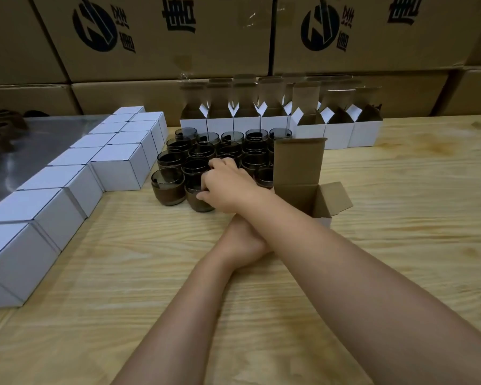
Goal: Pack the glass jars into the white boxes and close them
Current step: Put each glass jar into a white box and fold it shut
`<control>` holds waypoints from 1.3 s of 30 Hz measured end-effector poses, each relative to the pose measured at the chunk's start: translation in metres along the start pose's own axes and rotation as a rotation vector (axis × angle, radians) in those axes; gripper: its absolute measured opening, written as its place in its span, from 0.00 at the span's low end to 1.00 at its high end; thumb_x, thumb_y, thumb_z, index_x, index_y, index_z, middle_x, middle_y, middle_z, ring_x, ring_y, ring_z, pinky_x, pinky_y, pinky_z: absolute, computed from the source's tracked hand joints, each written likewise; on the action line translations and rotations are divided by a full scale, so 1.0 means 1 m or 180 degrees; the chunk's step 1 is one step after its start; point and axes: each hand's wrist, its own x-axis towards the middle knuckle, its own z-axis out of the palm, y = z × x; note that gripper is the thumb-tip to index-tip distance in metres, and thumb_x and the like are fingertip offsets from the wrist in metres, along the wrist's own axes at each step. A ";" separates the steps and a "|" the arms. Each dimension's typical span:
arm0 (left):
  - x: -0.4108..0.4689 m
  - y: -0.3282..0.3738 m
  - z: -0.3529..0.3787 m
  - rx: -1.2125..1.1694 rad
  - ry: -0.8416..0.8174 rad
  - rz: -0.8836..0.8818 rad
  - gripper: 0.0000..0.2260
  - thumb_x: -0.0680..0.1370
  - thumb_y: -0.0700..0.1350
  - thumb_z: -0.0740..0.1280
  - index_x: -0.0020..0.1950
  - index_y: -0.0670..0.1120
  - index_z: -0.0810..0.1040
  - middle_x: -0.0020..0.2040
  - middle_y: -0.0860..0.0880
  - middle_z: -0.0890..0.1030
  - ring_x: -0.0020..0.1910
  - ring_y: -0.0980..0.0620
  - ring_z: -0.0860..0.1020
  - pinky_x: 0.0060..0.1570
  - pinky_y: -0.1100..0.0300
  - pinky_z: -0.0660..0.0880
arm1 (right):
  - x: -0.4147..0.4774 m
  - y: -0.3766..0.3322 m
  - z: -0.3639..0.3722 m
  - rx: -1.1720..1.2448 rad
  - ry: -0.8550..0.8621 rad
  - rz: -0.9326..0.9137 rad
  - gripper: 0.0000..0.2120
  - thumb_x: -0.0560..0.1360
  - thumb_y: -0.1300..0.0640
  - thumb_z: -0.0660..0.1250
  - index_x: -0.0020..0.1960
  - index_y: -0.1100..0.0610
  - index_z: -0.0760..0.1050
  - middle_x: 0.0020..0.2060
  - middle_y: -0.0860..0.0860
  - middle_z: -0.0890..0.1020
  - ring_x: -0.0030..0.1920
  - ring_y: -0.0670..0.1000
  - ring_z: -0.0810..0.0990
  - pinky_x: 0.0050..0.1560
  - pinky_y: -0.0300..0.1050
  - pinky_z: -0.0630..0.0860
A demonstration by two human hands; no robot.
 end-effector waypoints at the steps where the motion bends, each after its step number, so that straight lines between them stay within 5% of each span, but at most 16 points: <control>1: 0.000 0.001 0.000 0.0021 0.0000 0.0032 0.11 0.69 0.48 0.65 0.47 0.60 0.67 0.46 0.64 0.71 0.45 0.80 0.70 0.43 0.83 0.64 | -0.001 -0.001 -0.001 0.0030 0.0025 -0.0012 0.15 0.80 0.48 0.61 0.56 0.58 0.77 0.71 0.58 0.63 0.71 0.60 0.58 0.66 0.58 0.61; 6: 0.002 -0.006 0.000 0.0153 -0.0154 -0.0005 0.15 0.73 0.45 0.71 0.52 0.61 0.68 0.48 0.63 0.72 0.49 0.65 0.74 0.46 0.75 0.68 | -0.005 0.001 -0.003 0.0289 -0.0123 -0.0109 0.15 0.77 0.47 0.65 0.43 0.59 0.77 0.46 0.53 0.79 0.50 0.54 0.77 0.44 0.48 0.74; 8: 0.003 -0.005 0.000 0.0178 -0.0166 -0.0091 0.17 0.72 0.47 0.72 0.57 0.55 0.69 0.50 0.60 0.74 0.51 0.61 0.74 0.49 0.67 0.71 | -0.008 0.002 -0.007 0.0654 -0.0198 -0.0150 0.12 0.76 0.49 0.67 0.40 0.57 0.77 0.42 0.51 0.80 0.45 0.51 0.78 0.44 0.47 0.77; 12: 0.002 -0.003 0.001 -0.0068 -0.0054 -0.0242 0.36 0.64 0.55 0.77 0.66 0.50 0.64 0.57 0.57 0.76 0.57 0.60 0.75 0.55 0.62 0.74 | -0.022 0.004 -0.023 0.1227 0.0192 -0.0211 0.07 0.73 0.51 0.72 0.45 0.54 0.78 0.41 0.45 0.78 0.41 0.41 0.74 0.37 0.35 0.70; 14: 0.001 -0.001 0.000 -0.0216 -0.0052 -0.0358 0.41 0.61 0.56 0.78 0.64 0.60 0.56 0.60 0.58 0.75 0.59 0.61 0.74 0.55 0.66 0.72 | -0.031 0.008 -0.040 0.1498 0.0530 -0.0119 0.11 0.71 0.50 0.74 0.50 0.51 0.76 0.43 0.42 0.75 0.41 0.39 0.72 0.35 0.33 0.65; 17: 0.001 -0.002 0.000 -0.0428 -0.0048 -0.0400 0.37 0.62 0.50 0.80 0.55 0.64 0.56 0.58 0.56 0.77 0.55 0.60 0.78 0.52 0.66 0.74 | -0.049 0.022 -0.074 0.1616 0.0722 0.0034 0.23 0.69 0.46 0.74 0.61 0.48 0.72 0.54 0.46 0.75 0.51 0.45 0.74 0.41 0.37 0.68; 19: 0.000 -0.002 0.000 -0.0497 -0.0083 -0.0359 0.37 0.62 0.50 0.80 0.55 0.67 0.56 0.58 0.55 0.77 0.55 0.58 0.79 0.54 0.63 0.76 | -0.067 0.033 -0.095 0.1342 0.0741 0.0068 0.27 0.68 0.44 0.74 0.64 0.47 0.70 0.52 0.45 0.75 0.50 0.45 0.74 0.40 0.35 0.68; 24: 0.001 -0.001 0.000 -0.0491 -0.0081 -0.0306 0.36 0.64 0.49 0.81 0.55 0.67 0.57 0.56 0.60 0.77 0.53 0.64 0.79 0.50 0.68 0.76 | -0.104 0.051 -0.116 0.1574 0.0415 0.0062 0.23 0.67 0.44 0.73 0.60 0.44 0.74 0.53 0.43 0.78 0.51 0.42 0.77 0.46 0.37 0.75; 33: 0.001 -0.002 0.001 -0.0640 -0.0059 -0.0303 0.35 0.63 0.46 0.81 0.54 0.64 0.58 0.57 0.56 0.78 0.54 0.59 0.80 0.53 0.60 0.78 | -0.126 0.072 -0.088 0.1256 0.1265 0.0426 0.24 0.67 0.46 0.75 0.62 0.46 0.76 0.57 0.43 0.77 0.60 0.45 0.73 0.52 0.39 0.67; 37: 0.001 -0.003 0.001 -0.0601 -0.0028 -0.0303 0.35 0.64 0.45 0.81 0.54 0.64 0.58 0.56 0.57 0.78 0.53 0.61 0.80 0.51 0.64 0.77 | -0.130 0.079 -0.080 0.1139 0.1419 0.0590 0.23 0.67 0.47 0.75 0.61 0.45 0.77 0.56 0.43 0.74 0.55 0.44 0.70 0.44 0.36 0.65; 39: 0.001 -0.003 0.001 -0.0552 -0.0018 -0.0299 0.36 0.64 0.45 0.81 0.54 0.64 0.58 0.56 0.57 0.78 0.53 0.62 0.80 0.50 0.67 0.76 | -0.132 0.079 -0.079 0.1049 0.1430 0.0606 0.22 0.67 0.46 0.75 0.59 0.45 0.77 0.57 0.44 0.74 0.56 0.46 0.69 0.48 0.40 0.65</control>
